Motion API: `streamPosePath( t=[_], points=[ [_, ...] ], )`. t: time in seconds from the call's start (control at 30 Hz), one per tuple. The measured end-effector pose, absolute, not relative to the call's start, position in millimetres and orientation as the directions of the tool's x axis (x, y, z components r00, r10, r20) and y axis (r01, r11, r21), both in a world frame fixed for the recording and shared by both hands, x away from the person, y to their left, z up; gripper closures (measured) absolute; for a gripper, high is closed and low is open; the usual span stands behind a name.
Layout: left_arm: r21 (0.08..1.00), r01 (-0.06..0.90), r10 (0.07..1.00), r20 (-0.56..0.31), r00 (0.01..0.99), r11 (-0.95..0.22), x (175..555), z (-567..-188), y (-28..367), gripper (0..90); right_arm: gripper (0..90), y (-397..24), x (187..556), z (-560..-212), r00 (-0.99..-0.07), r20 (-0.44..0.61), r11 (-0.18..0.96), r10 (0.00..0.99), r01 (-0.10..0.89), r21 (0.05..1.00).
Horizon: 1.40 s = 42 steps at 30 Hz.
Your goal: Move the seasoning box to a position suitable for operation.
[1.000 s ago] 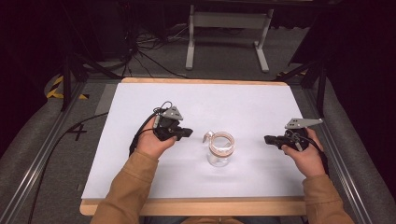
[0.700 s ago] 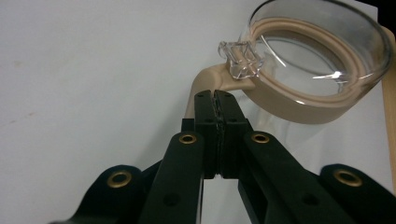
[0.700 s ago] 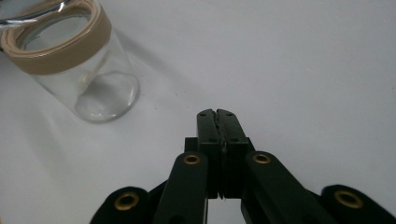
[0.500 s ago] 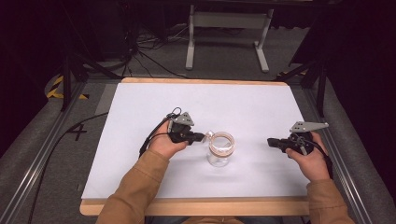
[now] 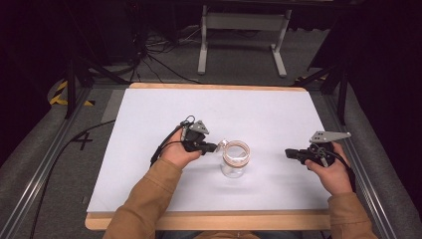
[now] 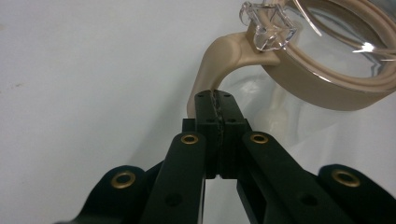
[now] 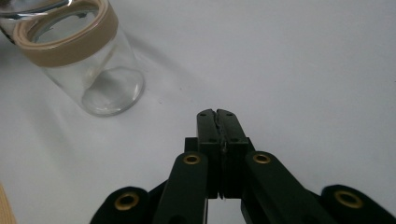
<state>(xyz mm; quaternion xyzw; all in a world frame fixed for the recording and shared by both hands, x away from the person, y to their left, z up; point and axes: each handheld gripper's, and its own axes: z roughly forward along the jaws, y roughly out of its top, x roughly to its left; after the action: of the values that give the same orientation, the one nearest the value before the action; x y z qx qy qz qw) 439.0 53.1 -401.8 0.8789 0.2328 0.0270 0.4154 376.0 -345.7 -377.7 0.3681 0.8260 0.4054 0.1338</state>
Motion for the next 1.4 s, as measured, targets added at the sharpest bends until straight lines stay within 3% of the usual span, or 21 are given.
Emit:
streamPosePath(
  t=[0.6, 1.03, 1.4],
  points=[
    [0.757, 0.367, 0.428, -0.128, 0.895, -0.540, 461, -406, 40, 89.8, 90.0, -347, 360, -383, -0.691, 0.078, 0.409, 0.718, 0.510, 0.757],
    [0.660, 0.389, 0.378, -0.168, 0.910, -0.643, 448, -389, 49, 89.9, 90.0, -348, 356, -385, -0.692, 0.079, 0.410, 0.717, 0.511, 0.755],
    [0.695, 0.393, 0.416, -0.147, 0.897, -0.602, 453, -395, 45, 90.0, 90.0, -343, 359, -386, -0.703, 0.075, 0.419, 0.707, 0.502, 0.757]
  ],
)
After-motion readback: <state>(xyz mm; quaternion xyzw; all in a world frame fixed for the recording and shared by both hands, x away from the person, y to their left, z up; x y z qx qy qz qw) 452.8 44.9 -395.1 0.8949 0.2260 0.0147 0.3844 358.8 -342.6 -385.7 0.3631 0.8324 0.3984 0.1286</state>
